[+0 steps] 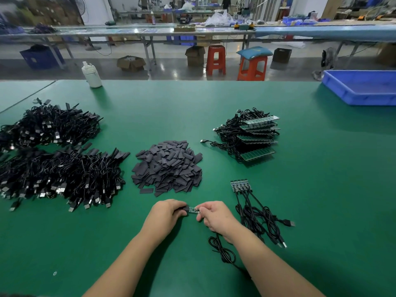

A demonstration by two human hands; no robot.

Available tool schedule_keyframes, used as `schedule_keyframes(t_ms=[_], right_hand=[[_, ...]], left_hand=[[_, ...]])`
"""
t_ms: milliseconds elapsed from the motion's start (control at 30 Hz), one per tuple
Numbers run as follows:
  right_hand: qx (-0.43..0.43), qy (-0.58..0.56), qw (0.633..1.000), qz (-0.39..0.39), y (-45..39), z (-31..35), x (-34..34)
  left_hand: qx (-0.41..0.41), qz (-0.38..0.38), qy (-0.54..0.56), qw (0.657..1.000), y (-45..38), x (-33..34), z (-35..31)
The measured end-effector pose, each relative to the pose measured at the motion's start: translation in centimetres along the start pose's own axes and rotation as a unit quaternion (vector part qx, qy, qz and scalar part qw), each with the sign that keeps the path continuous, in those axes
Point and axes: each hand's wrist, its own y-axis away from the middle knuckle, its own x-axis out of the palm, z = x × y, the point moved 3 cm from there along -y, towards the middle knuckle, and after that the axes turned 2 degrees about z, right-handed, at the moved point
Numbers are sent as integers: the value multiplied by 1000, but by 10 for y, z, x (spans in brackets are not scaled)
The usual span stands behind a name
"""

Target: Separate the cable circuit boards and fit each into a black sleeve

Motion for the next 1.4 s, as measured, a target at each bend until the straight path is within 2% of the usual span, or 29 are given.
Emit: schedule_keyframes(t_ms=[300,600,767,1033,1200,1400], right_hand=[[3,4,1000,-5,3,2,0],[5,4,1000,-2,2,1,1],[-2,17,1000,-2,0,-1,1],[-10,4,1000,-9,-1,-2,1],[-7,1,1000,-11,0,-3,0],[-8,22,1000,-6,0,-2,1]], left_hand=[[23,16,-24,999,0,0,-7],[22,-33,13,999,7,-1,-2],[25,-14,9,1000,6,1,0],[-27,-30,51,998,8,1,3],[-25,3,69,997,10,1,3],[8,34,-5,999,7,-3,-2]])
